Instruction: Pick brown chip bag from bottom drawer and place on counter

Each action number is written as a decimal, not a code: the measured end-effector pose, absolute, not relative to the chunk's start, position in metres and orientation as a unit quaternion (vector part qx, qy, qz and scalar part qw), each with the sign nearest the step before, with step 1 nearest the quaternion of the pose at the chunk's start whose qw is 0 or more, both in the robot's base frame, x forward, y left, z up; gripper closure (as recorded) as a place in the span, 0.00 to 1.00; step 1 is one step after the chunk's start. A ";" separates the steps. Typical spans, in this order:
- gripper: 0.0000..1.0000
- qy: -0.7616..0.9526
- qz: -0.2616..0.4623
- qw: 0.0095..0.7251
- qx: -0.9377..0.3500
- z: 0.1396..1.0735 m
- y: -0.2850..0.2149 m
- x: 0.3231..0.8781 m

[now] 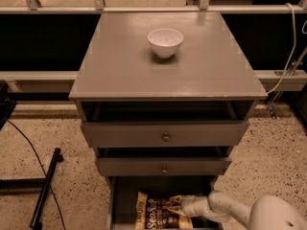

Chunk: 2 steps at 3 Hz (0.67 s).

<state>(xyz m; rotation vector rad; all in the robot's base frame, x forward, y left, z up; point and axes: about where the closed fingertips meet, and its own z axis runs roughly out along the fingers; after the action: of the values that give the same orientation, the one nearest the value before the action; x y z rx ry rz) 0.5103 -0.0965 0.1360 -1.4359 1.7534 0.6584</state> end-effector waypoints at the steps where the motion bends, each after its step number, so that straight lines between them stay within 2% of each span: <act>1: 1.00 0.649 0.282 0.452 -0.543 0.182 -0.087 0.496; 2: 1.00 0.604 0.282 0.527 -0.528 0.243 -0.086 0.484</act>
Offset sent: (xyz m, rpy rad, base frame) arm -0.0440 0.0011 0.1838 0.4089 -0.3827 -0.0304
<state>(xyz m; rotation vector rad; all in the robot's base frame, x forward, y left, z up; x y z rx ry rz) 0.4842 -0.0859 0.2430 -1.2626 1.4429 0.6736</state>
